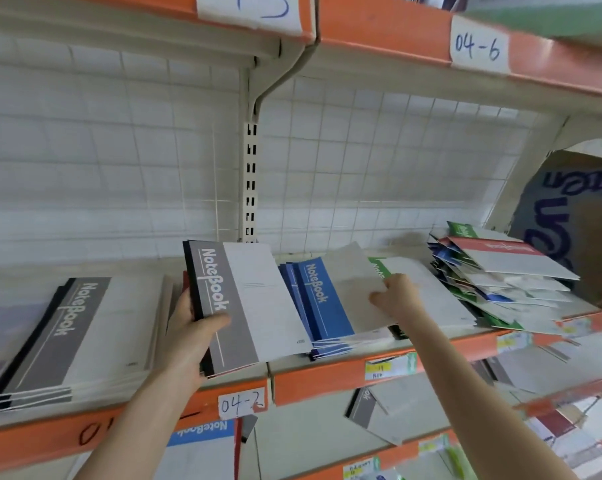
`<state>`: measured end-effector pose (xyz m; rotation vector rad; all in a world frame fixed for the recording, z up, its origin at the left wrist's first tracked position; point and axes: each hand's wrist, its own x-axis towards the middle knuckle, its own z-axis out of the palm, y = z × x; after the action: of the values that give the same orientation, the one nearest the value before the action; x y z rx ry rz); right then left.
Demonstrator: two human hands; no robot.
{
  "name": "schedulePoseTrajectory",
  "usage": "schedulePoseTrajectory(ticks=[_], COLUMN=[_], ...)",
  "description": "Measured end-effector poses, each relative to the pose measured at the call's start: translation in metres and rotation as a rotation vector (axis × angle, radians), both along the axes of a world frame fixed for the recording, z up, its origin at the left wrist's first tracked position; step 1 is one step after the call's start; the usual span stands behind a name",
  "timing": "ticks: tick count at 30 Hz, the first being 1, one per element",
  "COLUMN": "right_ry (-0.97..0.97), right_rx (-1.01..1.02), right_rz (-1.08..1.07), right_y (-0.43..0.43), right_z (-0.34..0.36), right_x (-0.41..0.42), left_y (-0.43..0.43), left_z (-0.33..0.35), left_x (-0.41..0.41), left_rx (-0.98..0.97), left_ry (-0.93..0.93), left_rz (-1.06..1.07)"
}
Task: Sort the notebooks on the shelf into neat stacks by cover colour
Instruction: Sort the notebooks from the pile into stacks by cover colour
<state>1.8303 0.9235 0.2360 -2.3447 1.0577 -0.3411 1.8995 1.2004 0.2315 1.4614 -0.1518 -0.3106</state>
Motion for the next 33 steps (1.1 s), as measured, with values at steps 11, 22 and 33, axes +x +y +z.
schedulePoseTrajectory(ticks=[11, 22, 33], right_ry=[-0.124, -0.152, -0.088], right_rx=[-0.039, 0.566, 0.012], right_rz=[0.24, 0.45, 0.449], right_y=[0.066, 0.181, 0.233], right_z=[0.01, -0.005, 0.001], right_x=[0.023, 0.07, 0.105], left_y=[0.022, 0.094, 0.207], left_z=[-0.007, -0.008, -0.009], left_x=[0.005, 0.01, 0.024], left_rx=[-0.08, -0.073, -0.111], left_ry=[0.015, -0.026, 0.066], left_rz=[0.035, 0.169, 0.358])
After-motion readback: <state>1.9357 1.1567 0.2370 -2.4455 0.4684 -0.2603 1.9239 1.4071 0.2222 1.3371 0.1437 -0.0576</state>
